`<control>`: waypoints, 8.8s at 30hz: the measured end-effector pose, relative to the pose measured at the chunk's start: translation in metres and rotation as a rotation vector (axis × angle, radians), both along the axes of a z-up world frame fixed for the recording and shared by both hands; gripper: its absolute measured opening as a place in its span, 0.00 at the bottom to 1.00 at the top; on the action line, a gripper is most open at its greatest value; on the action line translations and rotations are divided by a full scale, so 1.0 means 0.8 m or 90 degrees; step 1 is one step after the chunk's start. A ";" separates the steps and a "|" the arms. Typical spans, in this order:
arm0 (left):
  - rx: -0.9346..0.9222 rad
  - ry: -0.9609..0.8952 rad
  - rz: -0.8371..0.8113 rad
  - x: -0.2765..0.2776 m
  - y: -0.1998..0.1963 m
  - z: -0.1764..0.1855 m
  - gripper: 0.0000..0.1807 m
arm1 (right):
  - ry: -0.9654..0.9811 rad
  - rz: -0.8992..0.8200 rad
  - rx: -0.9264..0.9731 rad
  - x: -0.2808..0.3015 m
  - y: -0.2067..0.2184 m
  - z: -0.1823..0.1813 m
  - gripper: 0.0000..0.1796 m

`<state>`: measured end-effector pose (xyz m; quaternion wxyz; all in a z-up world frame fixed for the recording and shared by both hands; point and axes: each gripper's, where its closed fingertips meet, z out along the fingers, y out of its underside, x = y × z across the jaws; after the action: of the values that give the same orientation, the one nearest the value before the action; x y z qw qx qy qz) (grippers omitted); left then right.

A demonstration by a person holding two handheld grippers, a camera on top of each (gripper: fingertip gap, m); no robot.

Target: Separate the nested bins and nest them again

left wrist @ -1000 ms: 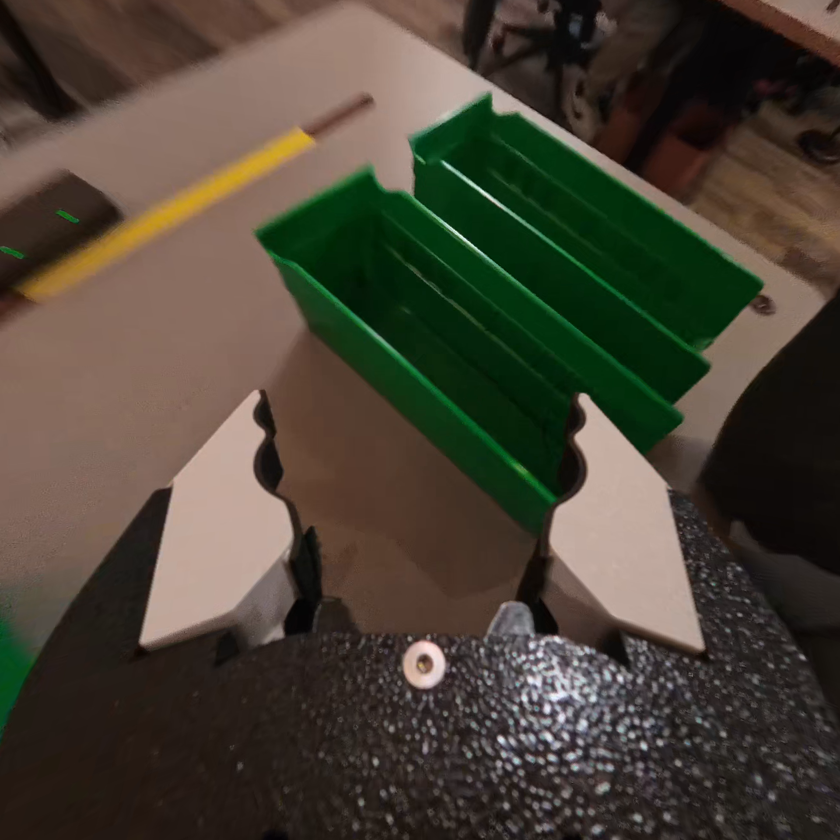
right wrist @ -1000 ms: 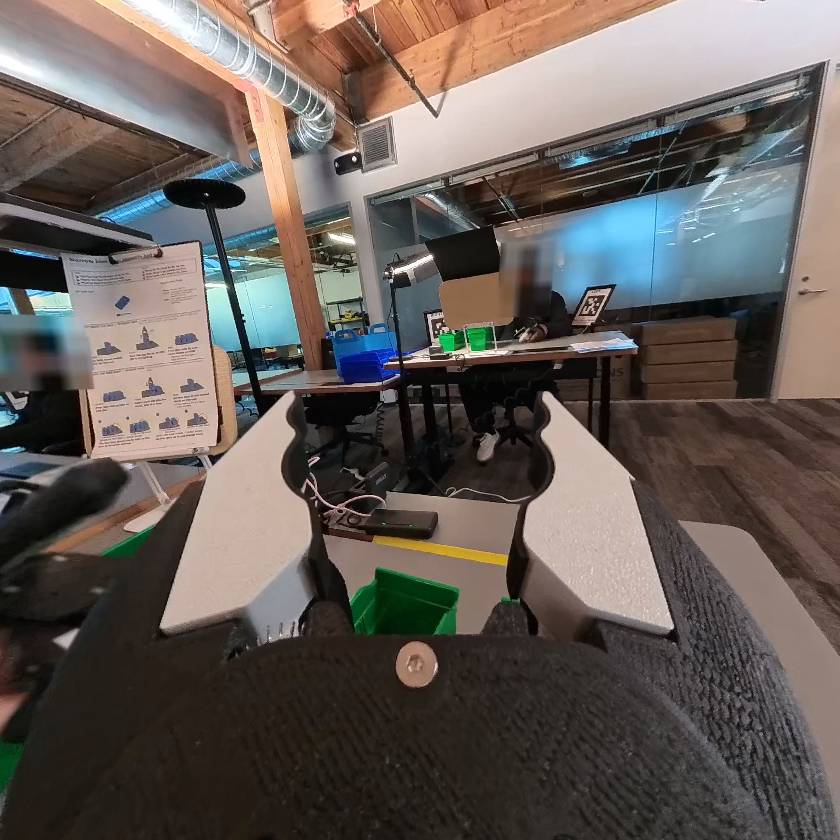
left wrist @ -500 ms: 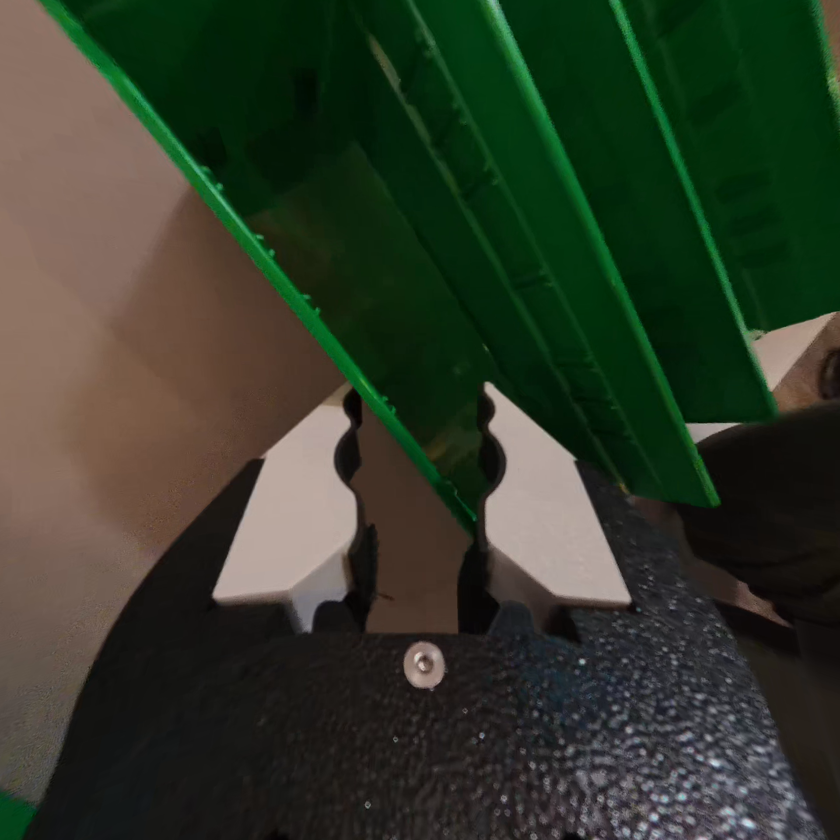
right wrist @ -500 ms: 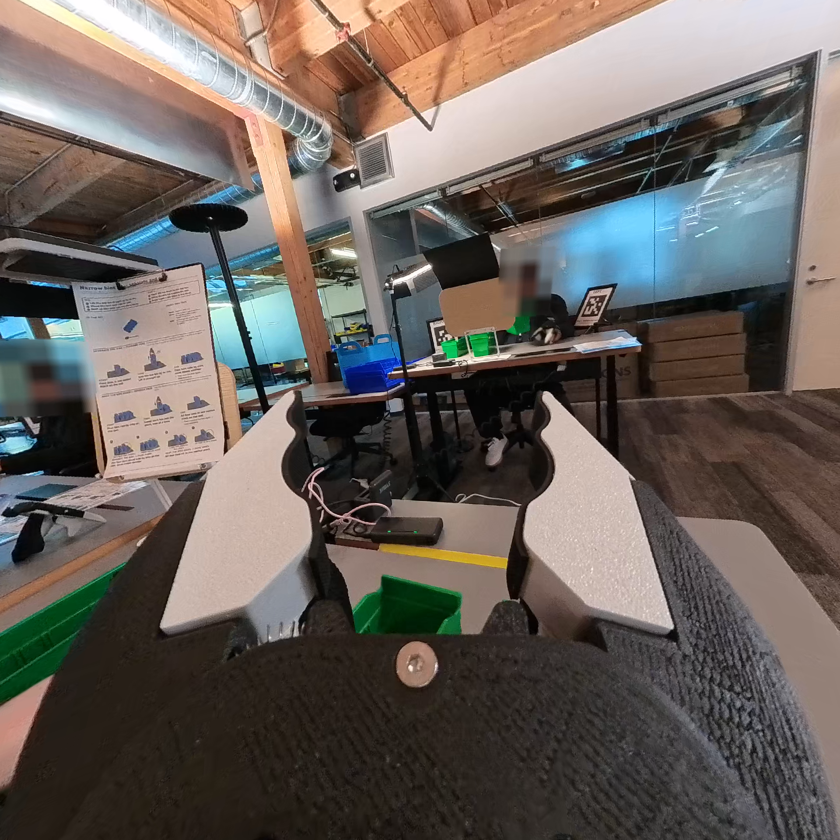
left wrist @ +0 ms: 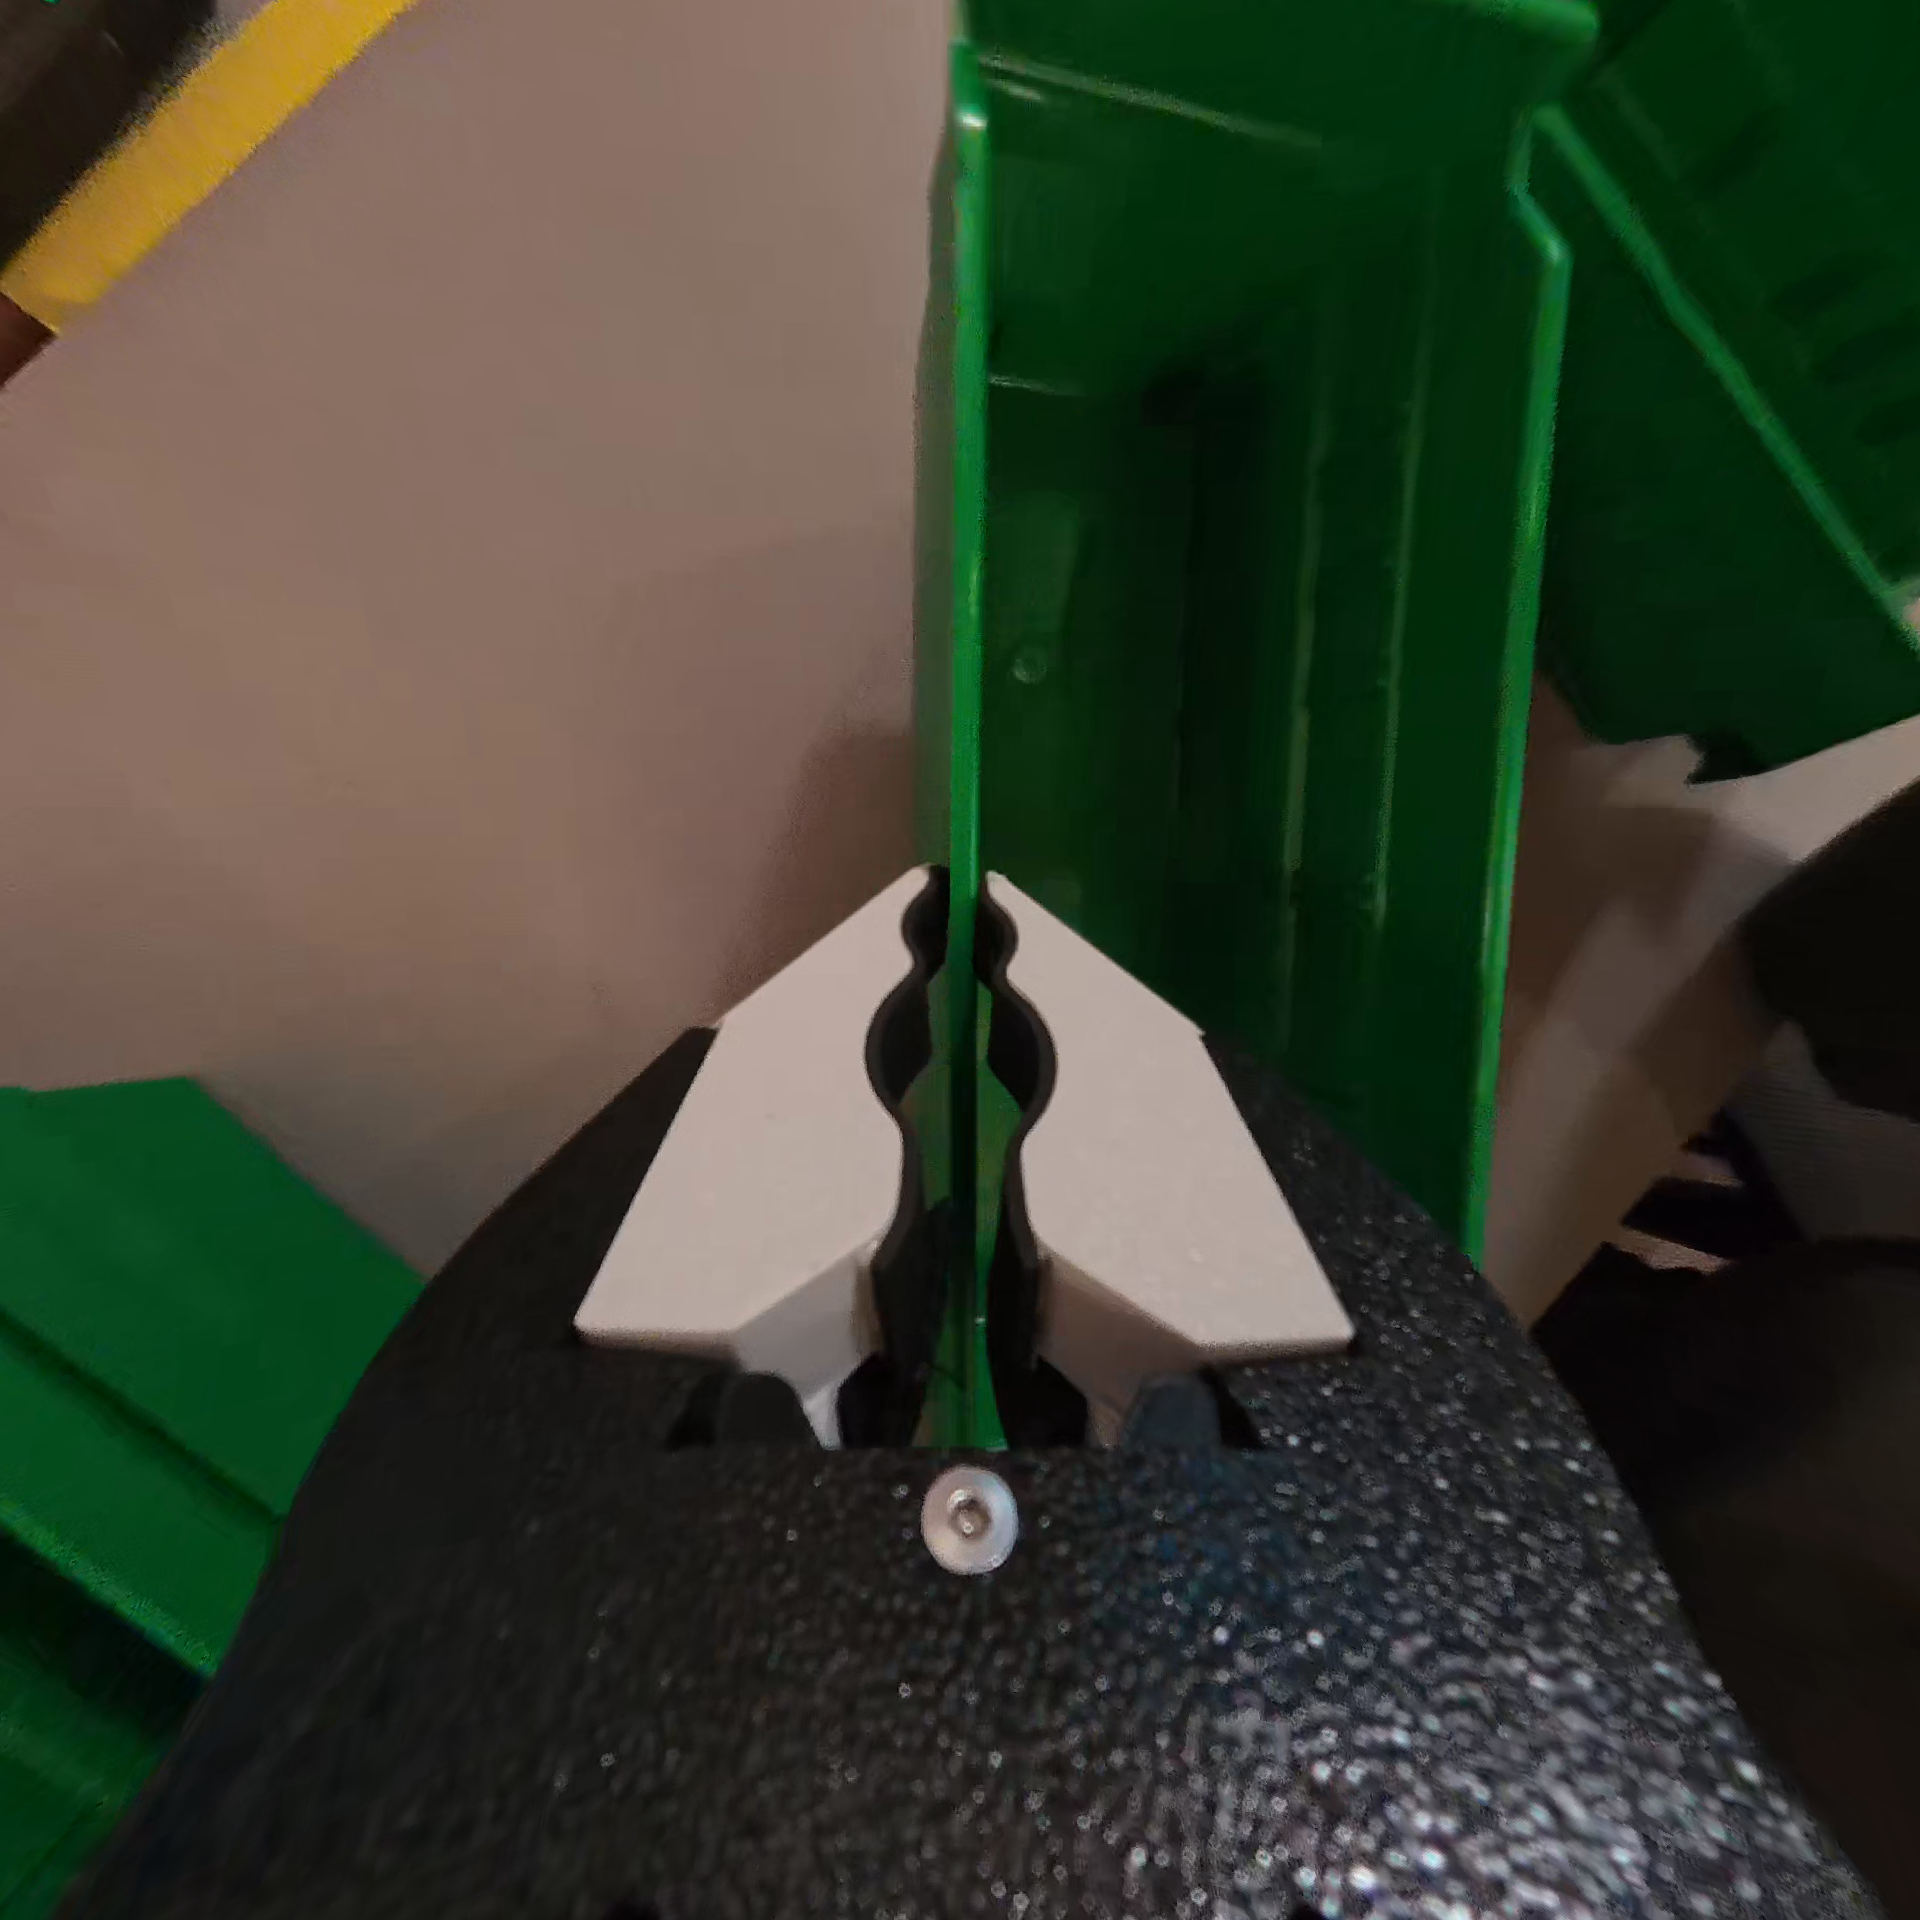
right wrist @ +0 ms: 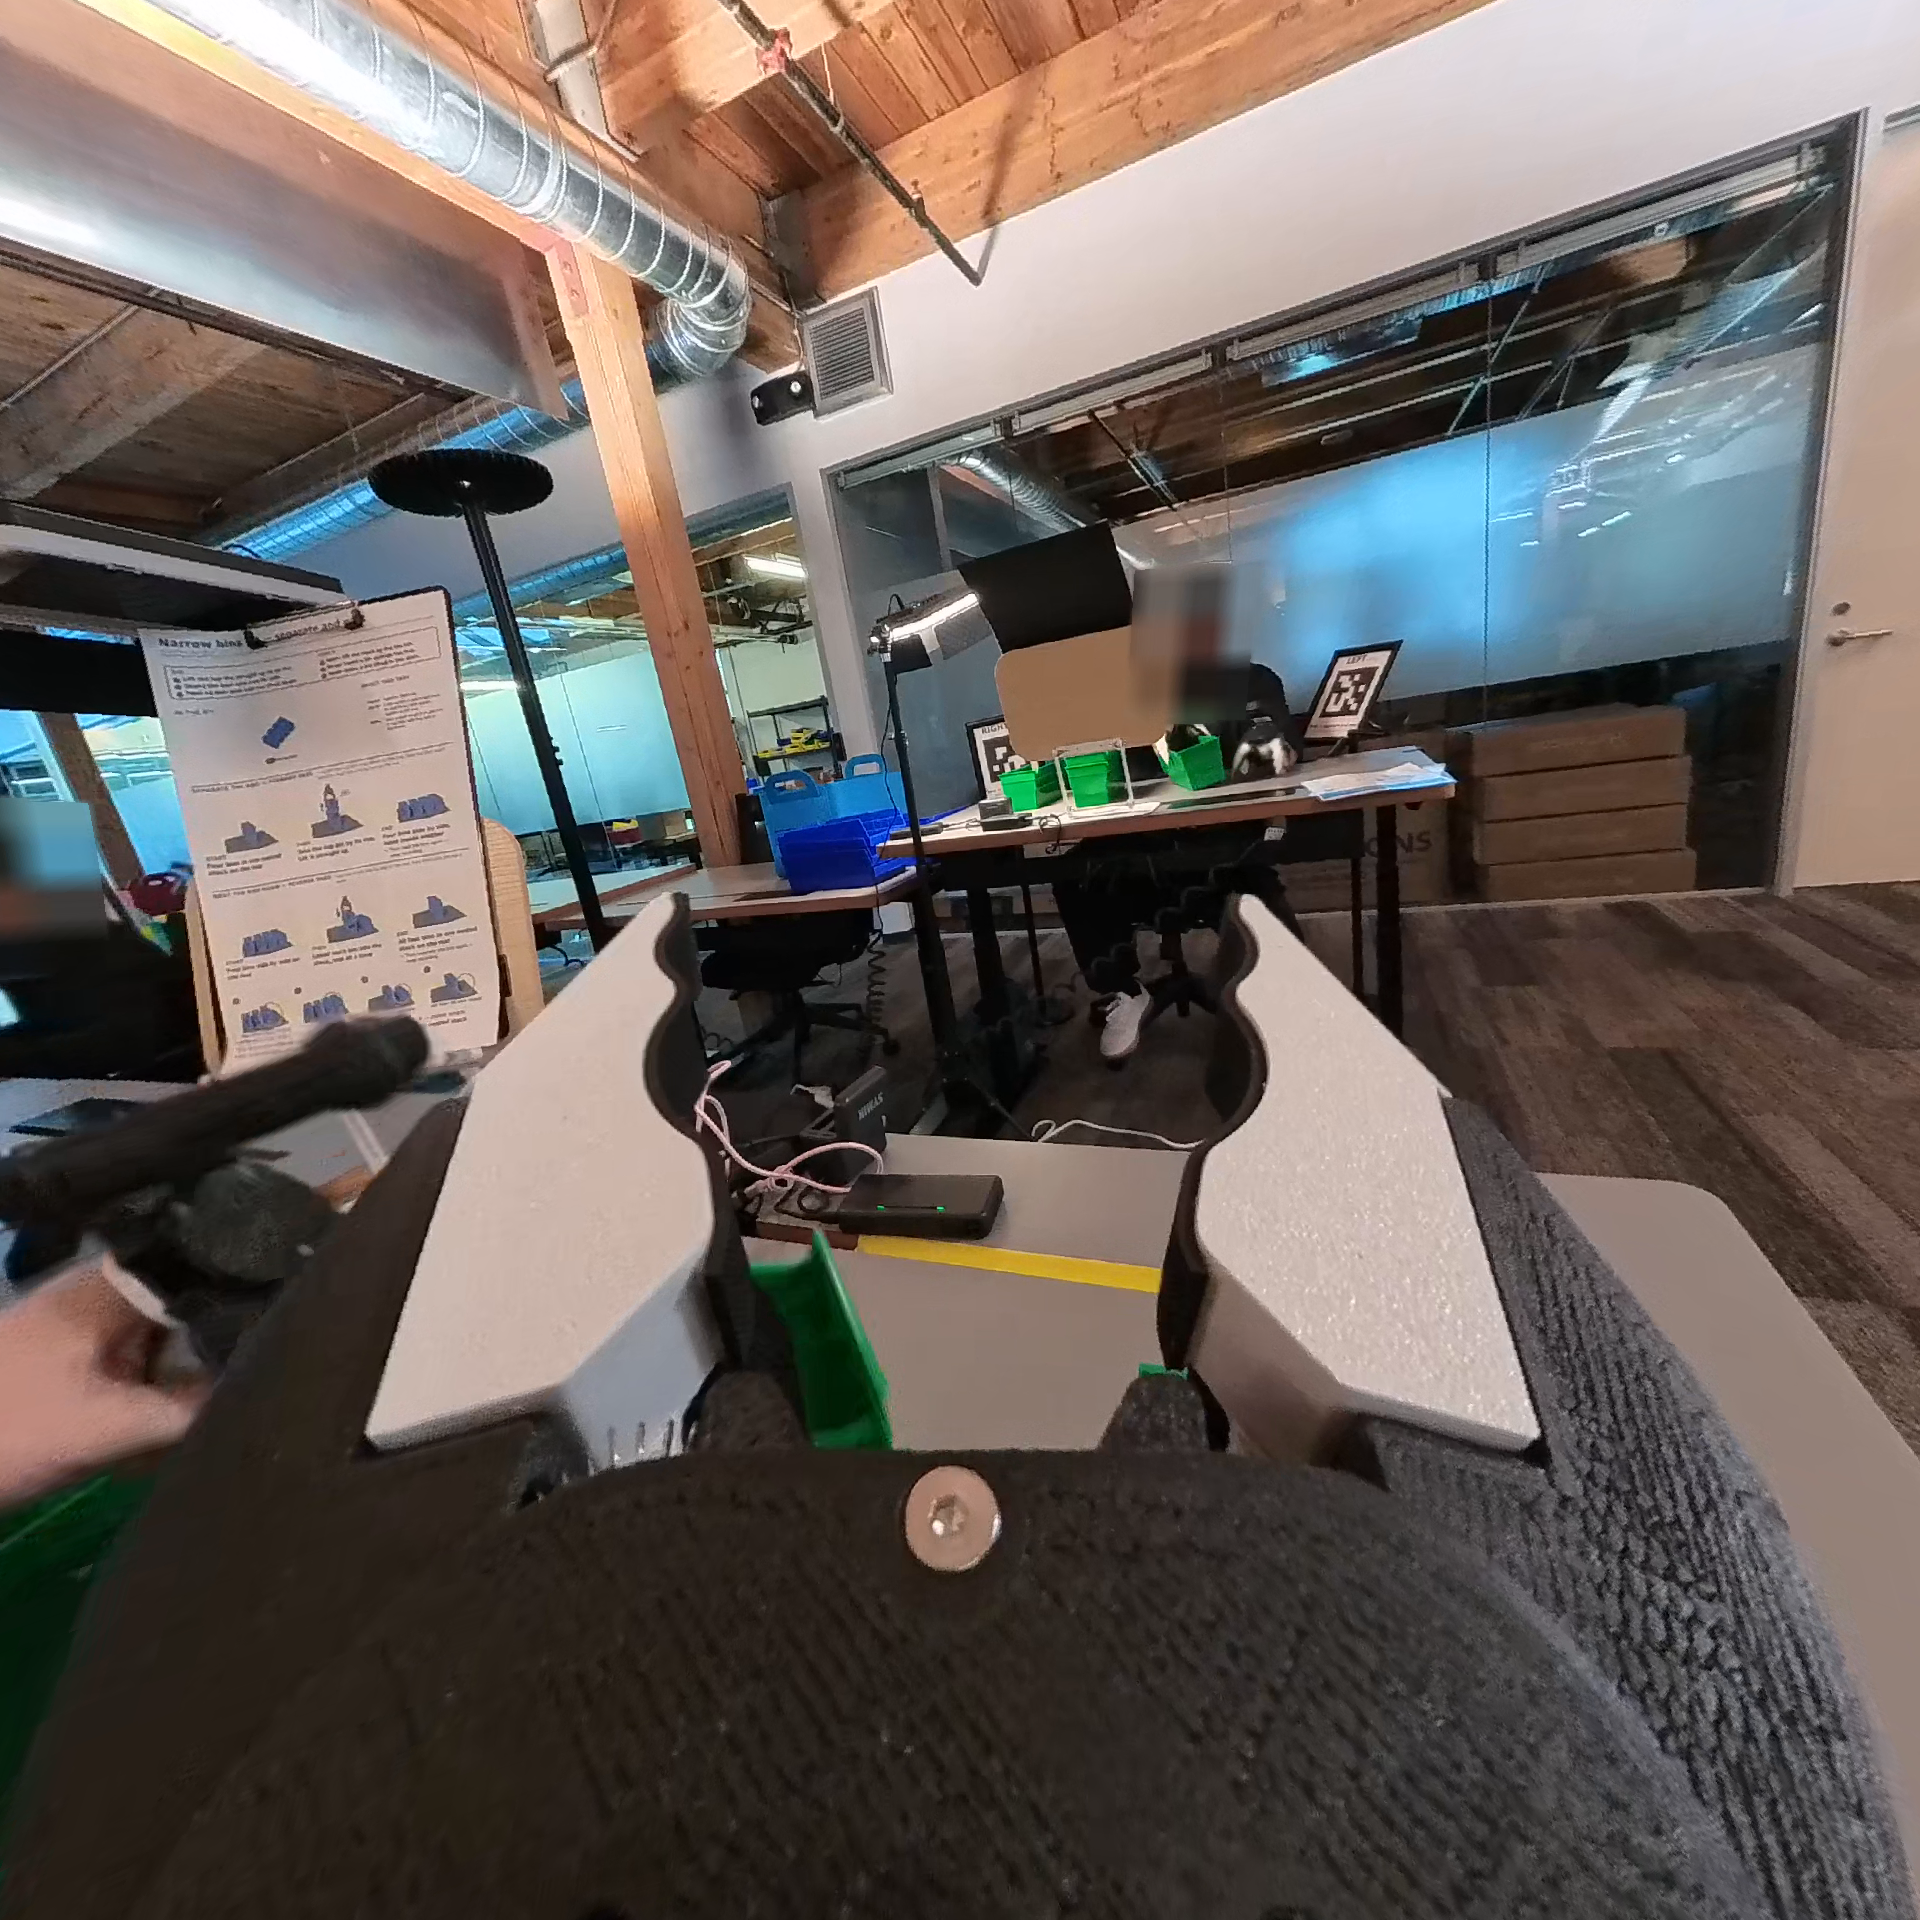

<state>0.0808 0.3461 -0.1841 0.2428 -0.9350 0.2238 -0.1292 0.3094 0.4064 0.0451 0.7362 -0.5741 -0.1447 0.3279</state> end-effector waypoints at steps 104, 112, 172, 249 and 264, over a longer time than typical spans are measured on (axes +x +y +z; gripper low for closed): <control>0.546 0.025 0.316 -0.189 -0.149 0.154 0.55 | -0.145 -0.057 -0.075 -0.019 0.047 -0.056 0.56; 0.472 -0.288 0.000 0.042 -0.131 0.125 0.43 | -0.034 -0.094 -0.061 0.043 0.037 -0.031 0.55; -0.258 0.047 -0.109 0.201 0.083 -0.111 0.02 | 0.048 -0.026 -0.021 0.055 0.010 -0.005 0.53; -0.173 -0.065 0.591 -0.300 -0.103 0.030 0.02 | 0.057 0.081 -0.048 0.011 0.012 -0.014 0.53; 0.024 -0.064 0.388 -0.254 -0.101 0.114 0.46 | 0.057 0.080 -0.048 0.011 0.013 -0.013 0.53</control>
<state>-0.1223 0.2655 -0.0932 0.2984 -0.9469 -0.0765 -0.0922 0.3184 0.4167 0.0343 0.6978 -0.5758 -0.1351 0.4041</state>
